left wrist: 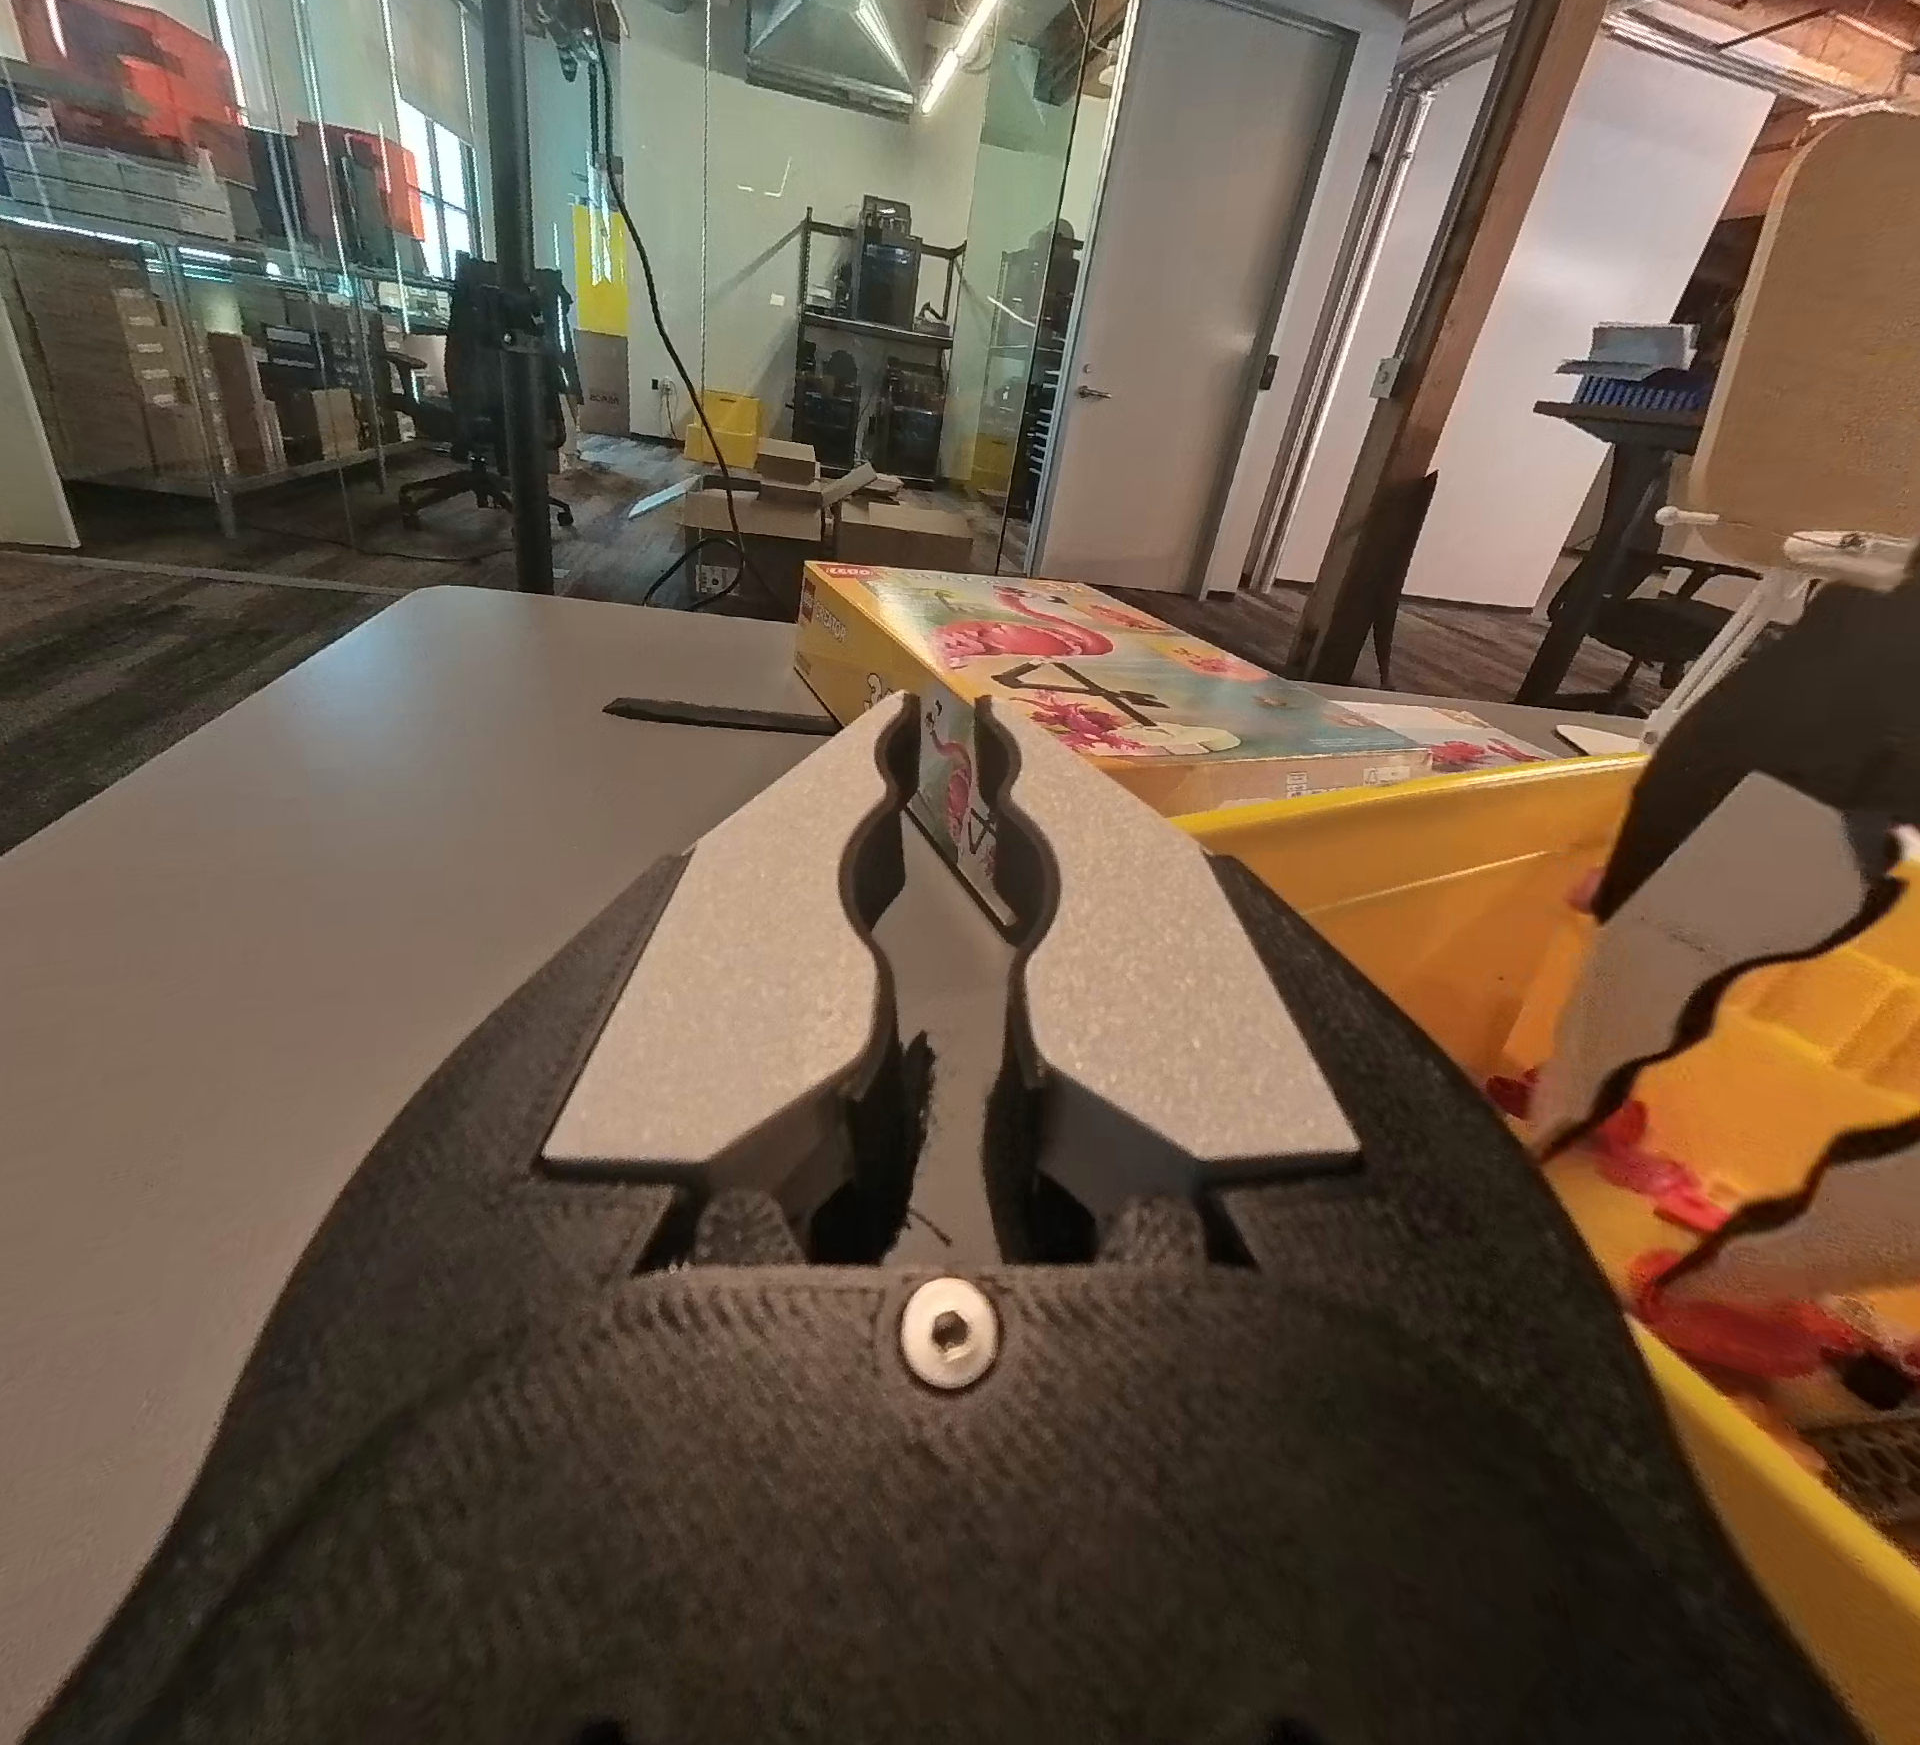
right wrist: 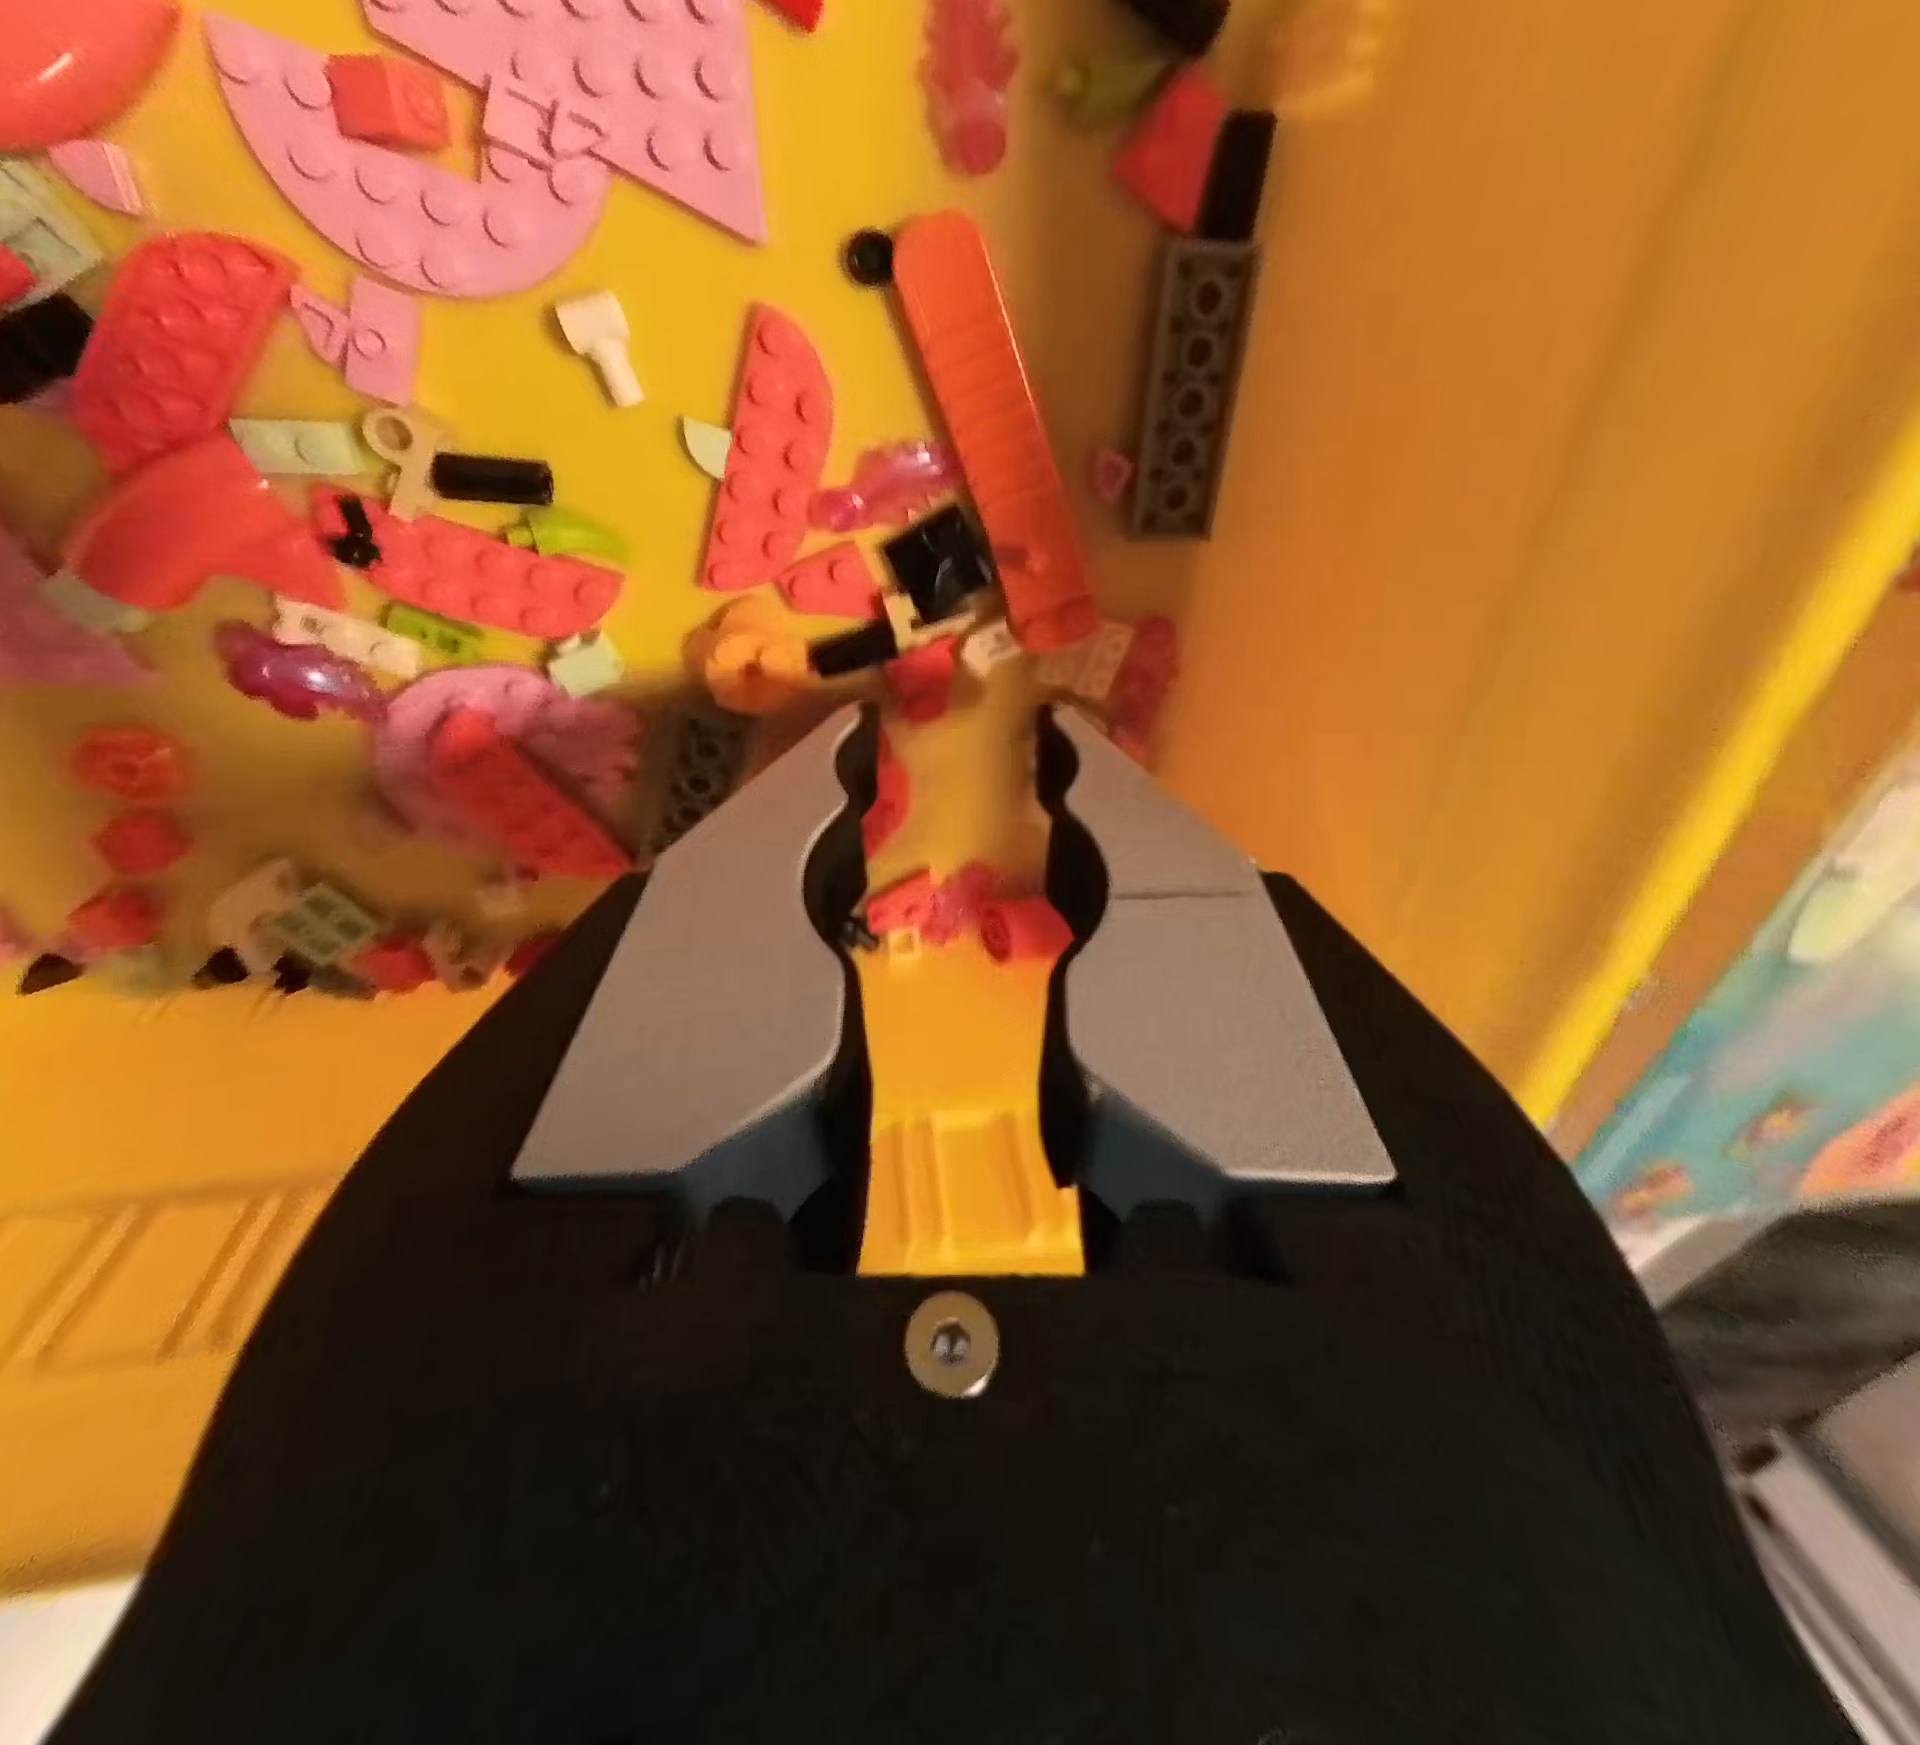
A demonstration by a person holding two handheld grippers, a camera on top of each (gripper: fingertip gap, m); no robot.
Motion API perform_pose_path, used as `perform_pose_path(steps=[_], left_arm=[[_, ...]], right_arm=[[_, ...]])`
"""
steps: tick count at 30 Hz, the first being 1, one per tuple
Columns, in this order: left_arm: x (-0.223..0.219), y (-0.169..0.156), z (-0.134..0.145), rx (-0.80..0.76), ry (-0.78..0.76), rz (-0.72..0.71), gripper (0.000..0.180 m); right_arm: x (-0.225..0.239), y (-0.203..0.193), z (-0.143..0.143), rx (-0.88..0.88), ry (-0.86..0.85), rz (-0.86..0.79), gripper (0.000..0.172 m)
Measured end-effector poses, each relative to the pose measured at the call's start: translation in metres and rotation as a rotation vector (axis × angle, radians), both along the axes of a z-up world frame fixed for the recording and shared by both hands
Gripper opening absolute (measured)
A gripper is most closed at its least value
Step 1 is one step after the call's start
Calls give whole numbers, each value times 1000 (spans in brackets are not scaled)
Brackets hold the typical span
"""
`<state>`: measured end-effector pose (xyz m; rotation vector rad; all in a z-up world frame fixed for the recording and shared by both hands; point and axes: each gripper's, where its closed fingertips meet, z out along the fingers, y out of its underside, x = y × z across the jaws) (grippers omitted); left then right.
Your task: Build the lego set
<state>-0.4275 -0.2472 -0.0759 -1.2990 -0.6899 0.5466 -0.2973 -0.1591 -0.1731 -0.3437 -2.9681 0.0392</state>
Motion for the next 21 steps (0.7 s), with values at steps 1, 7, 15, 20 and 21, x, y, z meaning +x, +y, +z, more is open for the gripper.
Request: perform_pose_path(steps=[1,7,15,20,21], left_arm=[[0,0,0,1,0,0,9],[0,0,0,-2,-1,-1,9],[0,0,0,-1,0,-2,9],[-1,-1,0,2,-3,-1,9],[-1,-1,0,2,-2,-1,9]], right_arm=[[0,-7,-4,-25,0,33,38],[-12,-48,-4,-188,50,144,29],[10,-46,-7,-106,-76,259,3],[28,-6,-4,64,-140,233,4],[25,0,-2,83,-126,212,7]])
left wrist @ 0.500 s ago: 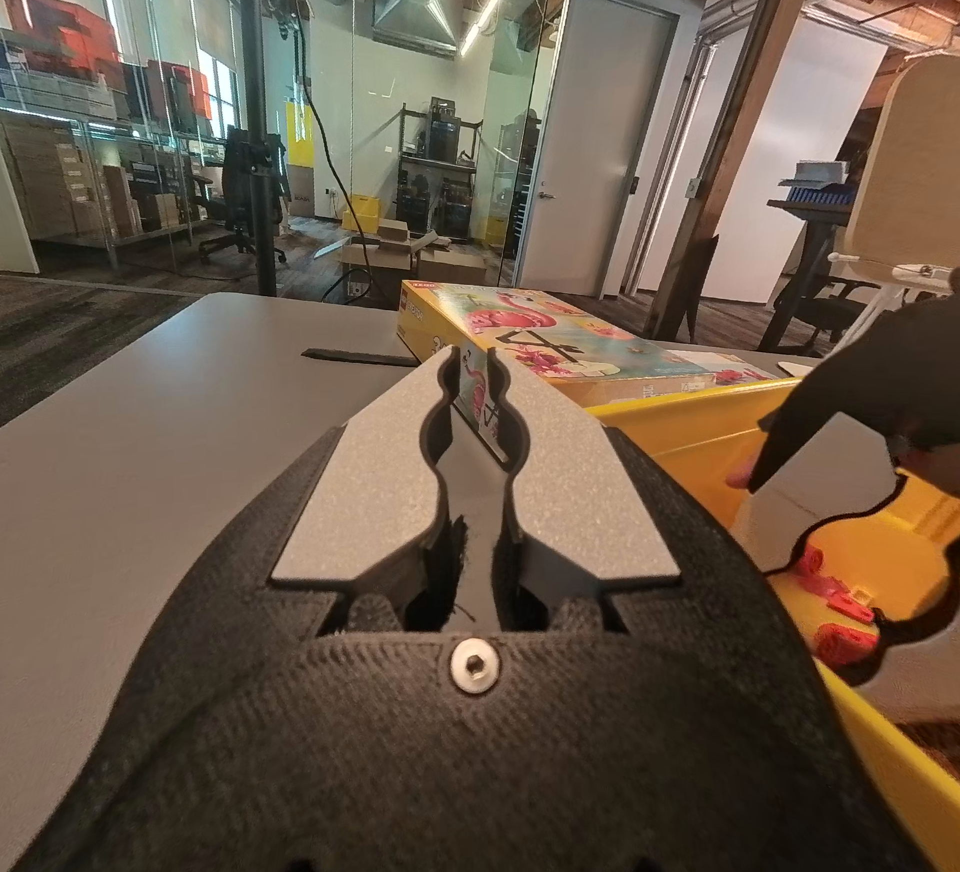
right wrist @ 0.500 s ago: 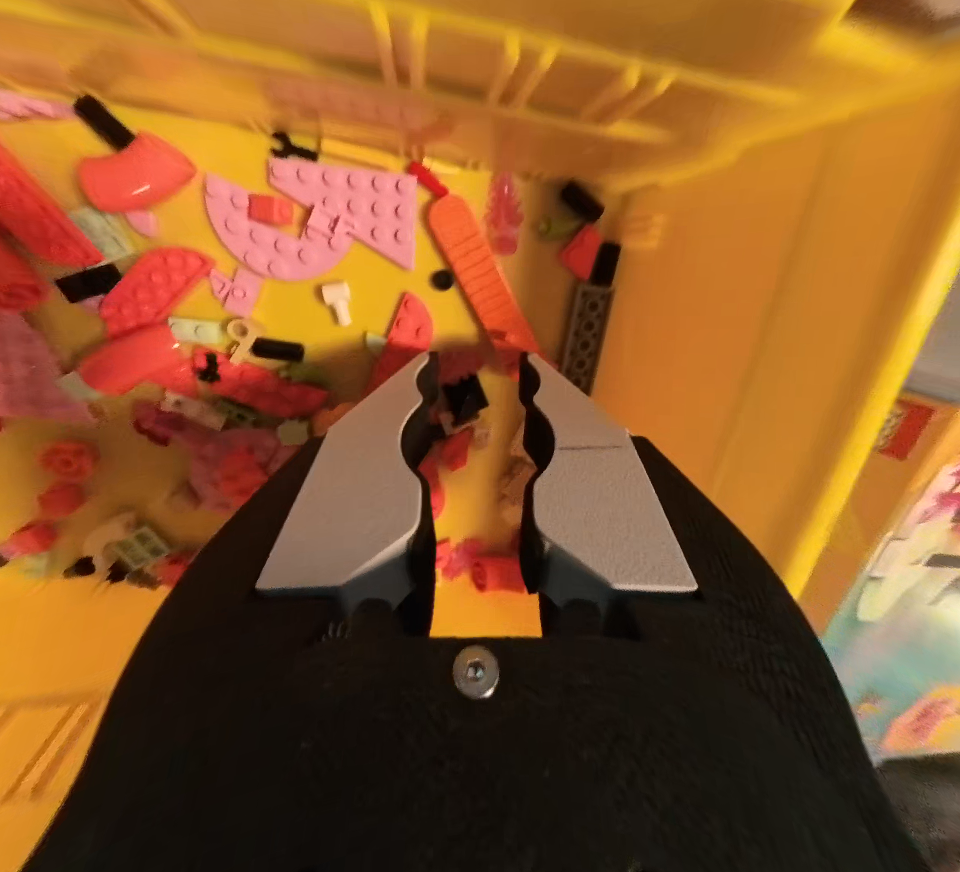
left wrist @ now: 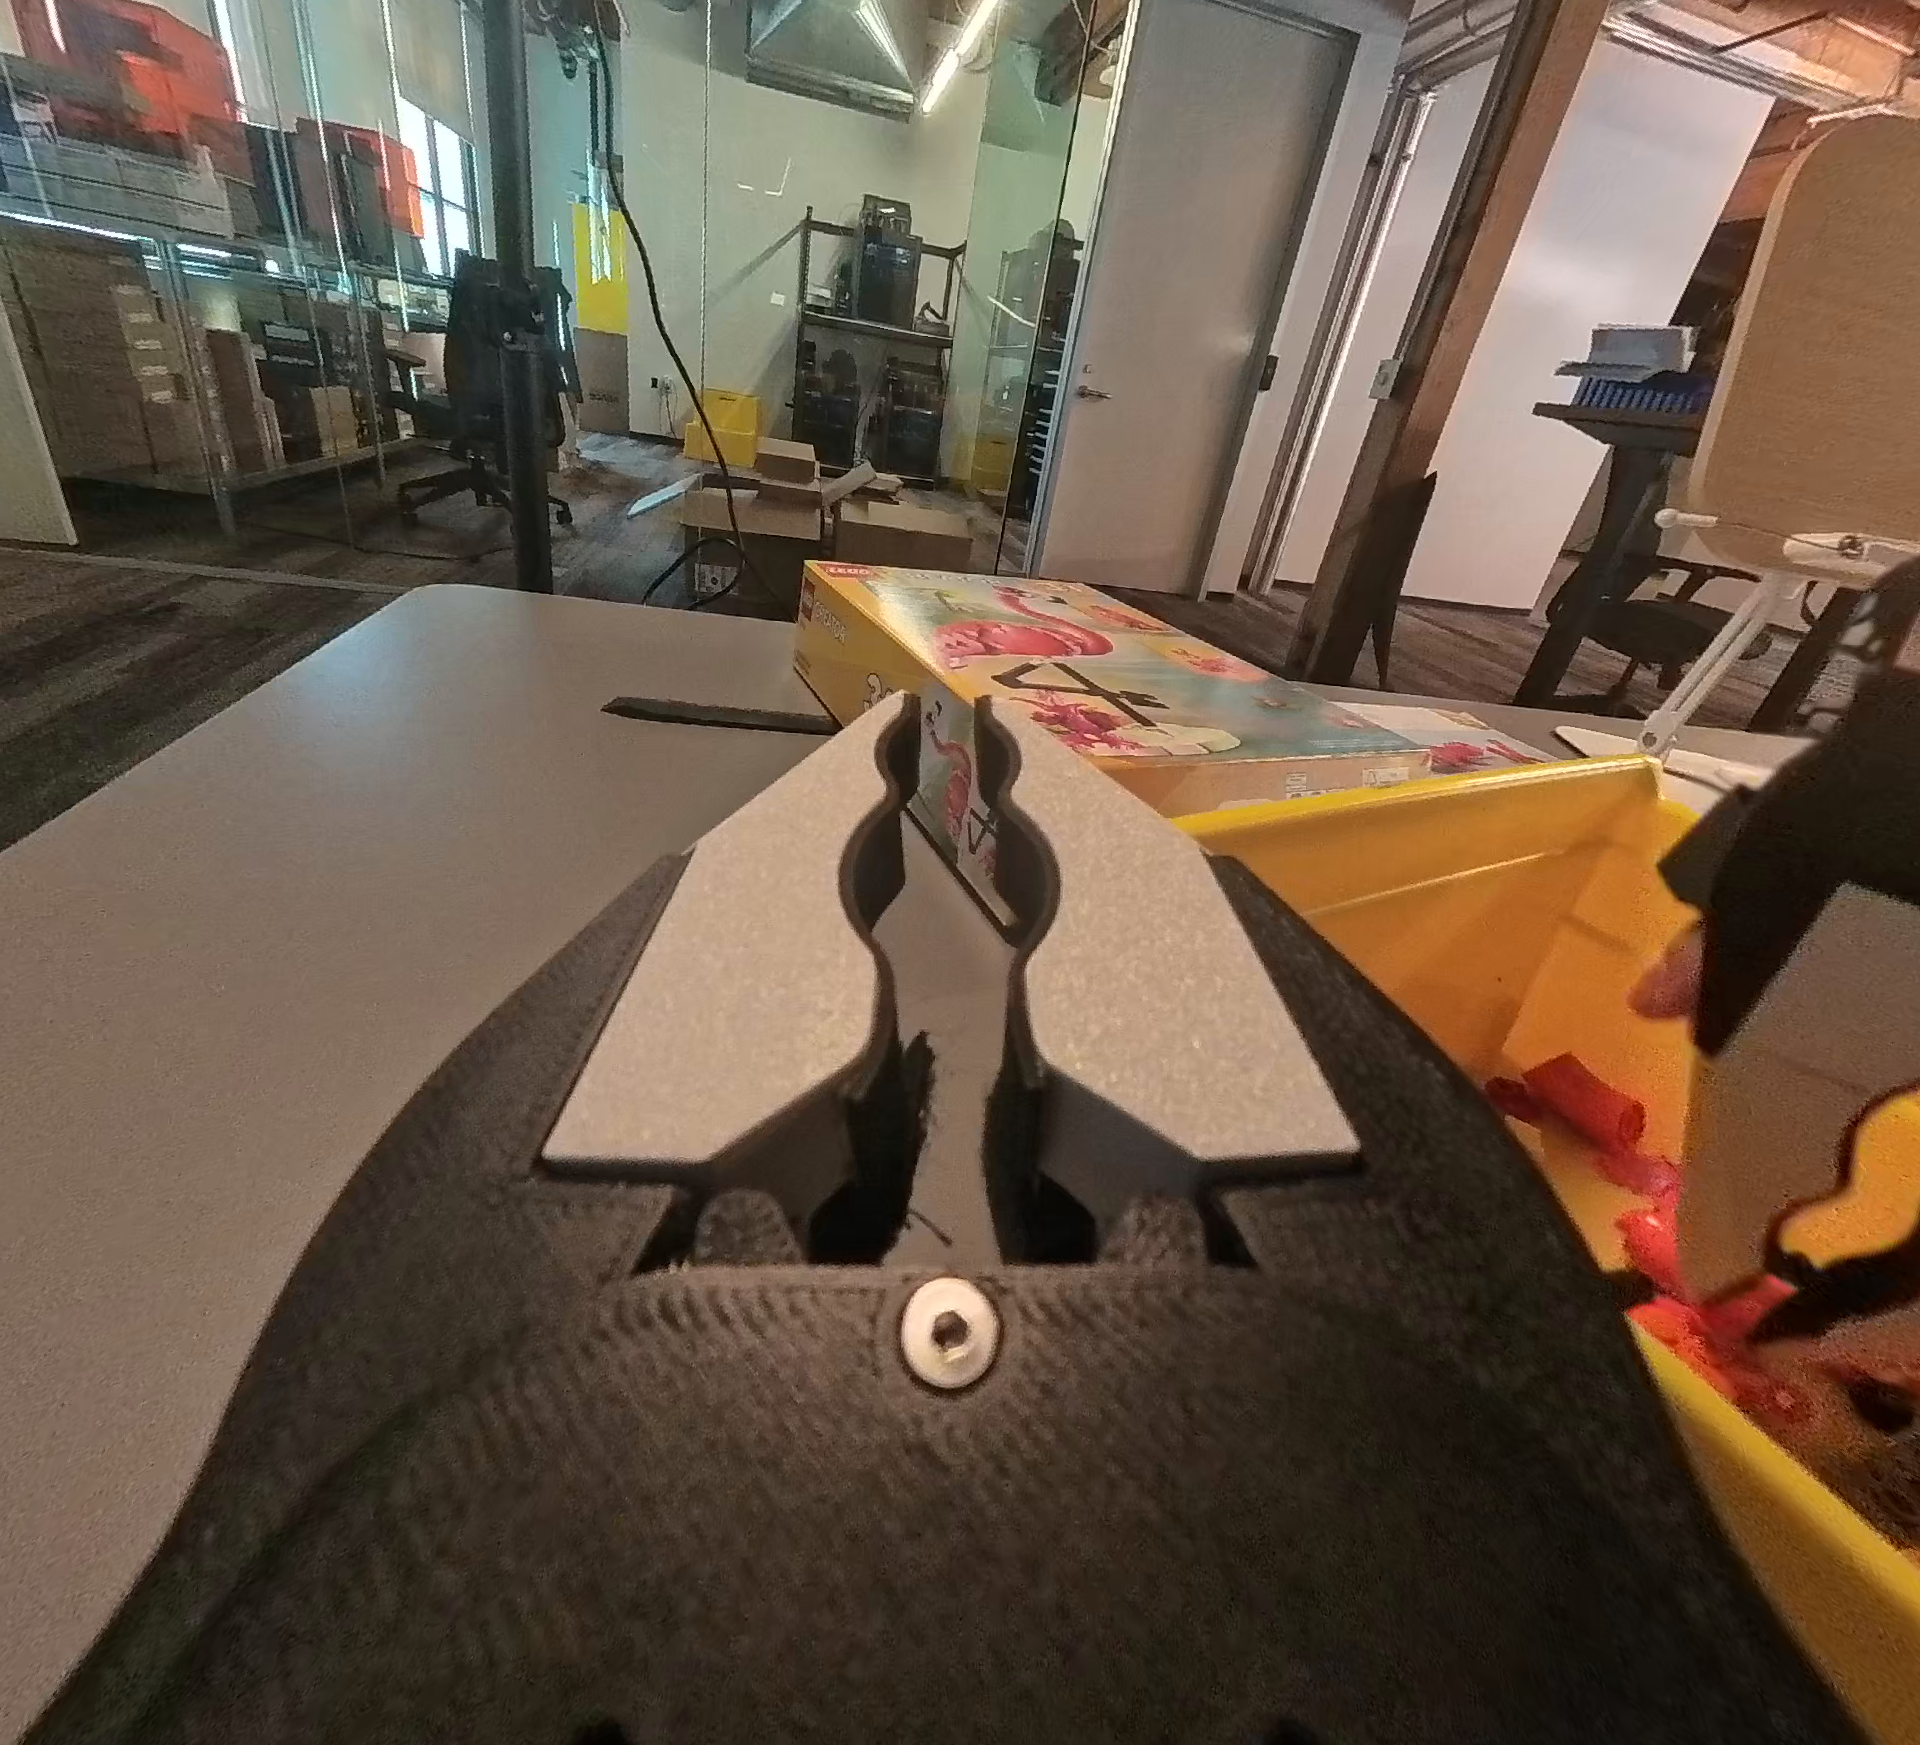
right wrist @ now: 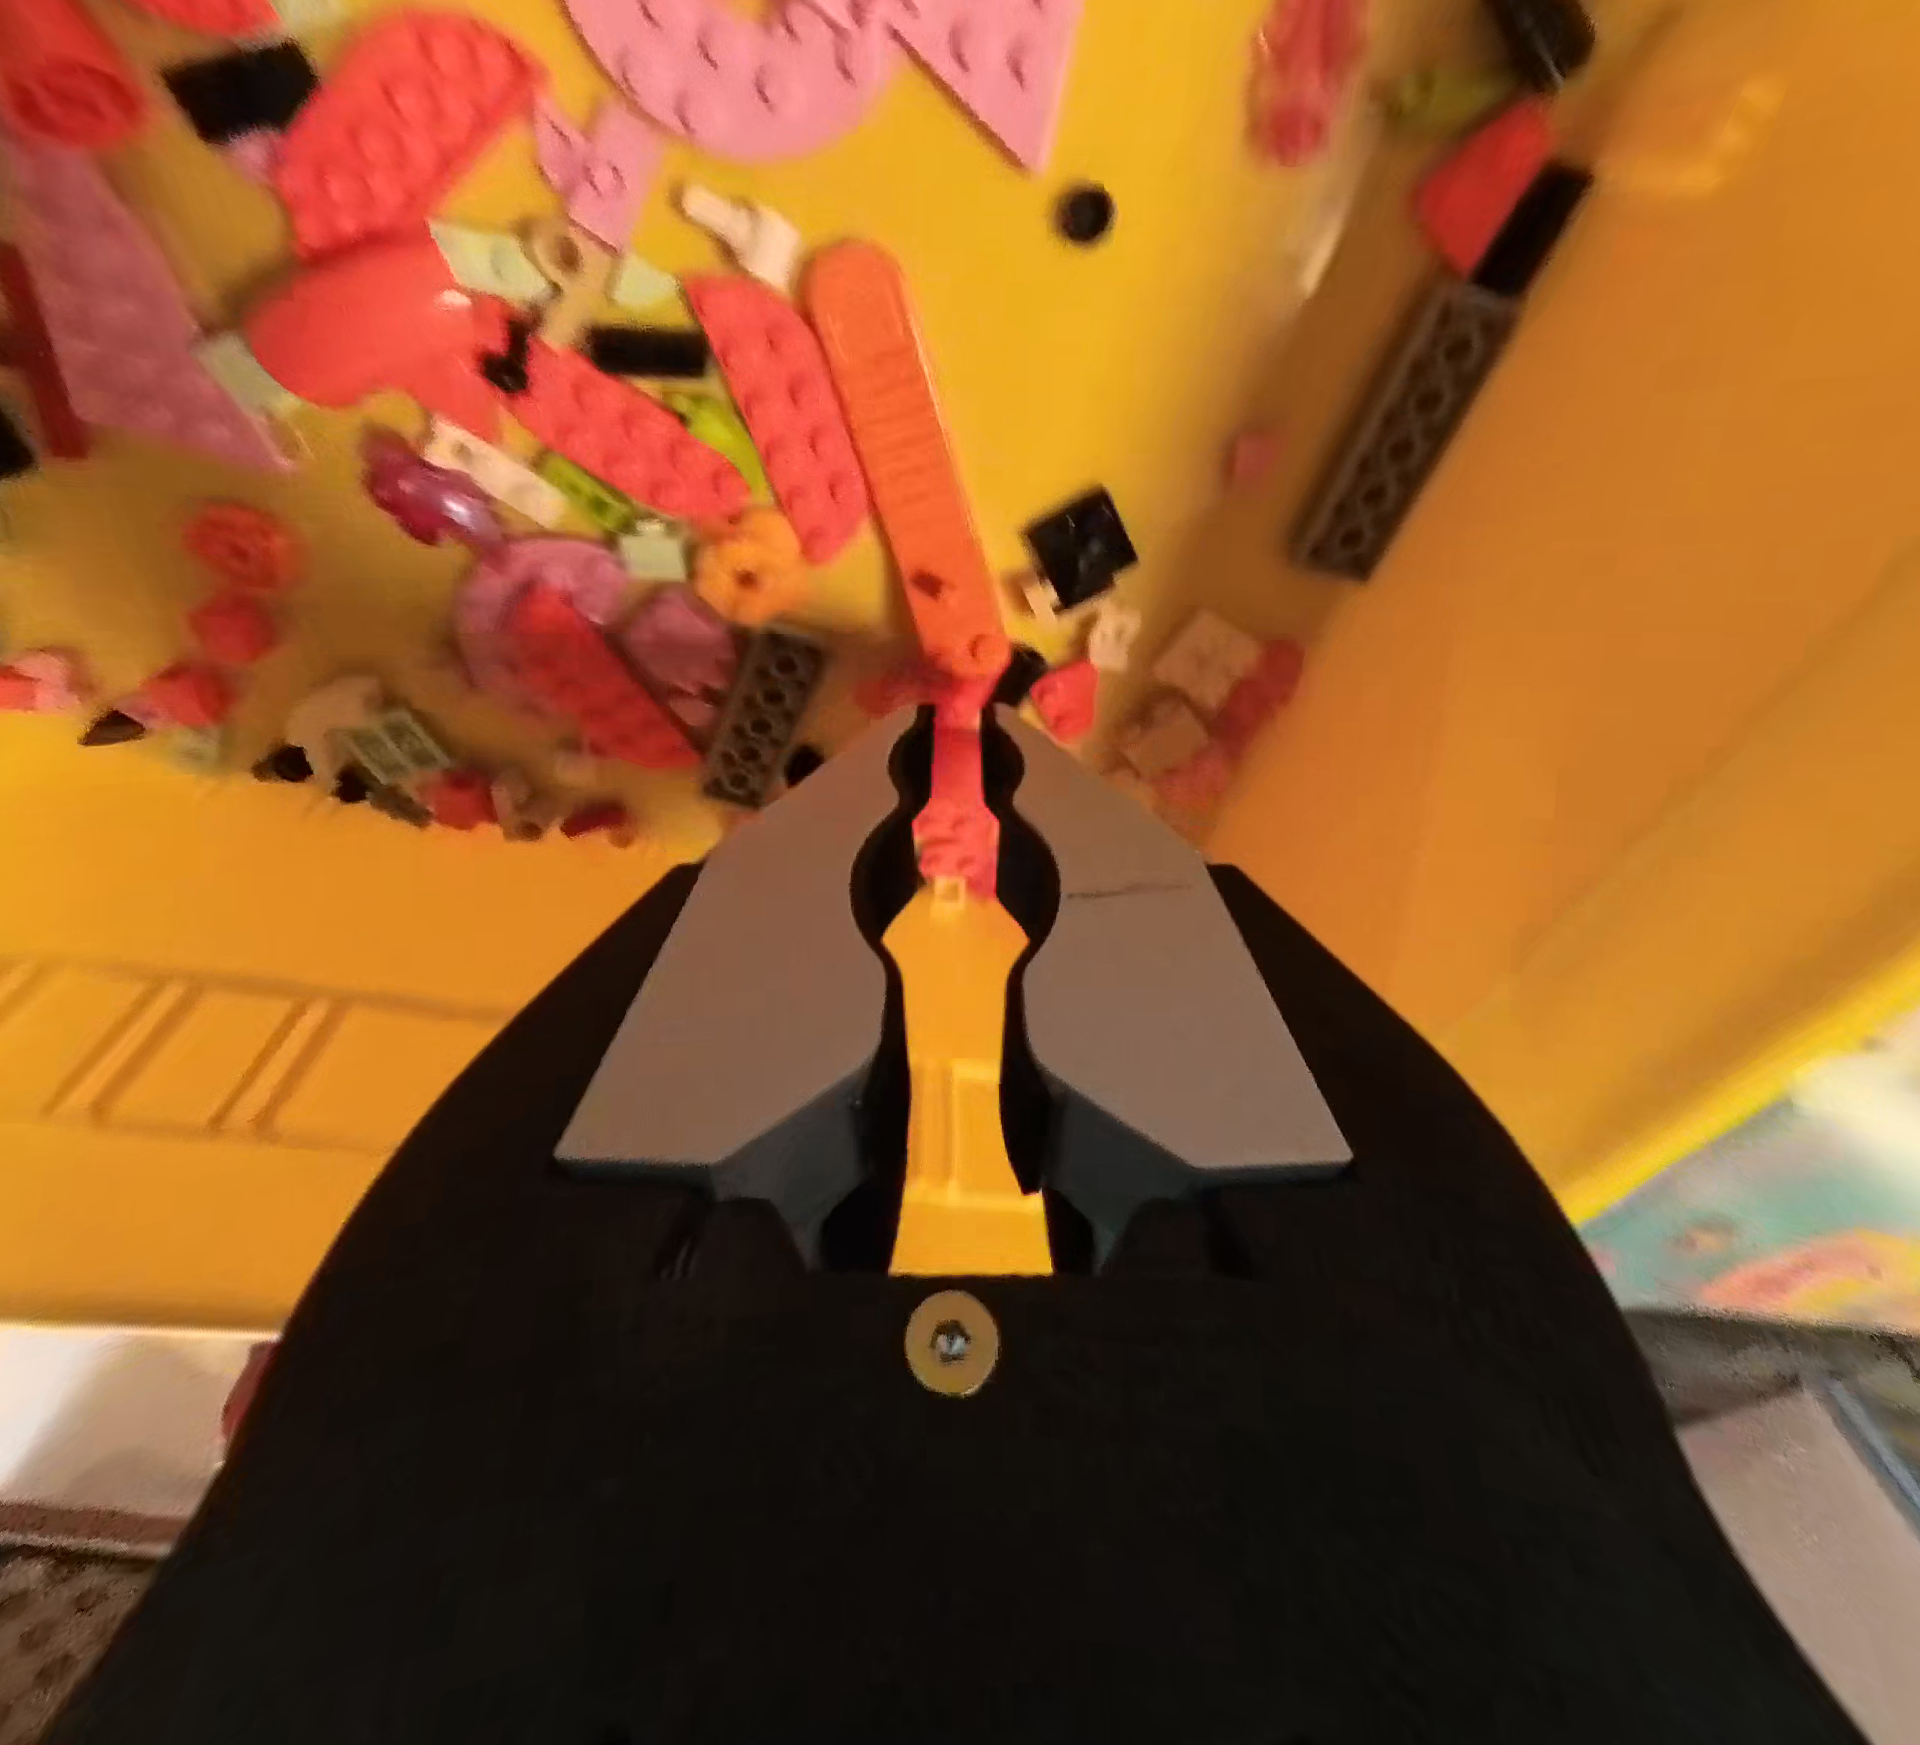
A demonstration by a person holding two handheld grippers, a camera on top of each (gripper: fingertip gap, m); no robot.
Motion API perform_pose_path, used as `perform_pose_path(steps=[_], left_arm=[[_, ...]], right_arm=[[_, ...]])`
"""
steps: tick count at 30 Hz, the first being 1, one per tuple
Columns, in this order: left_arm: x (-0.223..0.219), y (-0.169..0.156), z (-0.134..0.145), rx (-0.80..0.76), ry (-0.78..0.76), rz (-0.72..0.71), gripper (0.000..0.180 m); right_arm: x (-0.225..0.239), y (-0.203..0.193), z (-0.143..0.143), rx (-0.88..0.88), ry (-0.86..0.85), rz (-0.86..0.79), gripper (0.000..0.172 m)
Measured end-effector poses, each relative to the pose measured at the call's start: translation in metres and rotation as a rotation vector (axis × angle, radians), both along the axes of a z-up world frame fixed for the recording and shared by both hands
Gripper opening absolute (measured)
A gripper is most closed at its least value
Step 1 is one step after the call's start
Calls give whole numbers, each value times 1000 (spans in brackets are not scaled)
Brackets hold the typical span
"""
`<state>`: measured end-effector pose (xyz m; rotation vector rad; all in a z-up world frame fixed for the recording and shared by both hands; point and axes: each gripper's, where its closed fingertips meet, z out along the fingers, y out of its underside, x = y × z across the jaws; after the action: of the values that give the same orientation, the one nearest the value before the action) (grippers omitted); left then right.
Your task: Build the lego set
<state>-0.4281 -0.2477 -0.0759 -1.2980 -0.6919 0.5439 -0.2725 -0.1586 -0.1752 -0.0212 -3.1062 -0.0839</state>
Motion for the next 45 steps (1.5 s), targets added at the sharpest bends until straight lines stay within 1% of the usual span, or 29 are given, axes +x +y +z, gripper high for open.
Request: perform_pose_path(steps=[3,6,11,14,15,17,19,20,24,27,29,33,40,42,43,44,45], left_arm=[[0,0,0,-1,0,-1,9],[0,0,0,0,0,-1,9],[0,0,0,-2,0,-2,9],[0,0,0,-2,0,-2,9],[0,0,0,-2,0,-2,9],[0,0,0,-1,0,-2,8],[1,0,0,-1,1,-2,8],[1,0,0,-2,2,-2,9],[2,1,0,-7,5,-2,9],[2,1,0,-5,3,-4,9],[2,2,0,-7,3,-7,9],[3,2,0,-10,5,-6,8],[3,3,0,-8,4,-8,8],[3,3,0,-7,5,-8,8],[3,3,0,-7,5,-8,8],[2,3,0,-6,5,-8,8],[2,3,0,-6,4,-8,8]], right_arm=[[-17,13,1,19,91,-40,11],[-28,9,-1,-17,149,-23,11],[-20,-12,-1,-110,107,16,19],[-10,-35,5,-214,115,91,47],[-1,-41,6,-236,95,121,52],[23,-51,5,-265,7,147,68],[46,-60,5,-293,-92,135,91],[55,-62,4,-294,-116,142,97],[73,-58,-10,-232,-74,243,116],[74,-61,-16,-235,18,321,130],[74,-65,-17,-258,48,353,130],[70,-67,-17,-270,68,383,121],[35,-53,-12,-261,117,336,115],[17,-44,-8,-235,173,300,114],[4,-39,-5,-207,230,272,107],[-11,-33,1,-169,316,249,95],[-20,-29,8,-133,383,249,93]])
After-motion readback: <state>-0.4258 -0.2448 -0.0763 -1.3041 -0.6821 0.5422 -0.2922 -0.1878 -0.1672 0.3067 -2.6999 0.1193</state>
